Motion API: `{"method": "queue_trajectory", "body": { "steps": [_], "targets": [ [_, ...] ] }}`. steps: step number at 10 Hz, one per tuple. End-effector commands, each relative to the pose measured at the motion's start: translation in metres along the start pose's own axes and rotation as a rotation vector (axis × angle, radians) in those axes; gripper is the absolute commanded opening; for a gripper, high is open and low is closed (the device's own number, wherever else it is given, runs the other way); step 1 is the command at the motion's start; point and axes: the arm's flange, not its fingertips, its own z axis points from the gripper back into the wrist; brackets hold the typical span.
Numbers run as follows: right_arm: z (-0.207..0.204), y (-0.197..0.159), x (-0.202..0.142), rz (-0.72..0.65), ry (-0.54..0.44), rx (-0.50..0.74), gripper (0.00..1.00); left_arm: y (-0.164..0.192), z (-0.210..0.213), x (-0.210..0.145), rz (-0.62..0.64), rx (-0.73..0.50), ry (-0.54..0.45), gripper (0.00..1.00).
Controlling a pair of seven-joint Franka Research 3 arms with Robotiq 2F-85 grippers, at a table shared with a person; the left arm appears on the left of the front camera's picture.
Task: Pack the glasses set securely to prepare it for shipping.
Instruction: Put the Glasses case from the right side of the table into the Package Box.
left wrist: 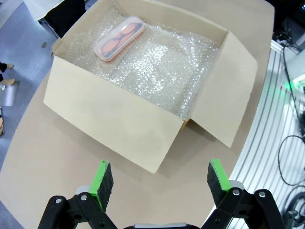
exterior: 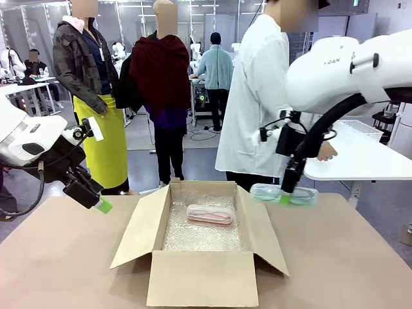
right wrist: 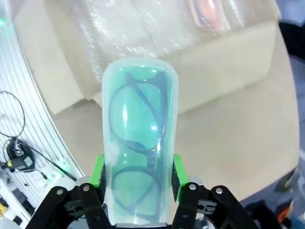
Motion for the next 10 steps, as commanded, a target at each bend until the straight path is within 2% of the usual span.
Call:
{"method": "queue_trajectory", "body": {
  "steps": [1,2,4,6,7,10],
  "targets": [
    [-0.016,0.016,0.039,0.085,-0.065,-0.014,0.31,0.002,0.001,-0.001,-0.010,-0.010,-0.022,1.00],
    [-0.031,0.032,0.063,0.132,-0.098,-0.052,0.31,0.002,0.001,-0.001,-0.010,-0.010,-0.022,1.00],
    [-0.065,0.041,0.094,0.188,-0.098,-0.073,0.31,0.002,0.001,-0.001,-0.010,-0.010,-0.022,1.00],
    [-0.094,0.039,0.109,0.198,-0.095,-0.048,0.31,0.002,0.001,-0.001,-0.010,-0.010,-0.022,1.00],
    [-0.112,0.036,0.114,0.222,-0.061,-0.028,0.31,0.002,0.001,-0.001,-0.010,-0.010,-0.022,1.00],
    [-0.157,0.025,0.132,0.231,-0.042,-0.047,0.31,0.002,0.001,-0.001,-0.010,-0.010,-0.022,1.00]
  ]
}}
